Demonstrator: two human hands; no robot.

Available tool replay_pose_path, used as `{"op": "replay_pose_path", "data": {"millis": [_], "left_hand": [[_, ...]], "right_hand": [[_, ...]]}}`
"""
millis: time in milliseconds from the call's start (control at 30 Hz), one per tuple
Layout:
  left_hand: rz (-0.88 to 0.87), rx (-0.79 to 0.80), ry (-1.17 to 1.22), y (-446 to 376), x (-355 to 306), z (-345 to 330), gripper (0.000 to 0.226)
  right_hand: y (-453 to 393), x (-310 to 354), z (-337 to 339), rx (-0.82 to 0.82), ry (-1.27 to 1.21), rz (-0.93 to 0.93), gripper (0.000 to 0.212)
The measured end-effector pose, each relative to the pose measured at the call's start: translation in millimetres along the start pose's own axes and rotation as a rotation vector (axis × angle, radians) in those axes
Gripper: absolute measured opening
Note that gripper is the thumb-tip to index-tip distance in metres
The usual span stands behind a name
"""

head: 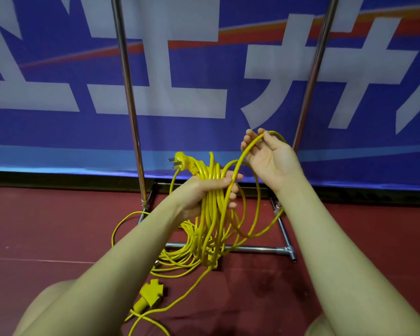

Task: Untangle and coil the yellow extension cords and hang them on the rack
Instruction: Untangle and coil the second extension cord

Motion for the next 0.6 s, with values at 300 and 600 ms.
{"op": "replay_pose_path", "data": {"millis": [300, 600], "left_hand": [[-0.224, -0.208, 0.316, 4, -30, 41, 0.017], [-0.351, -0.279, 0.452, 21, -53, 66, 0.015]], "right_hand": [[16, -22, 3, 0.155, 0.489, -0.153, 0.016], [36, -57, -21, 0.545, 1.055, -0.036, 0.01]]}}
Point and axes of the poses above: each hand's wrist, its own y-axis away from the middle knuckle, its own z-axis out of the back of the hand, x = y × z, the point moved 9 cm from there along -y, towards the middle knuckle, and after that the axes turned 14 degrees about z, right-handed, at the moved point
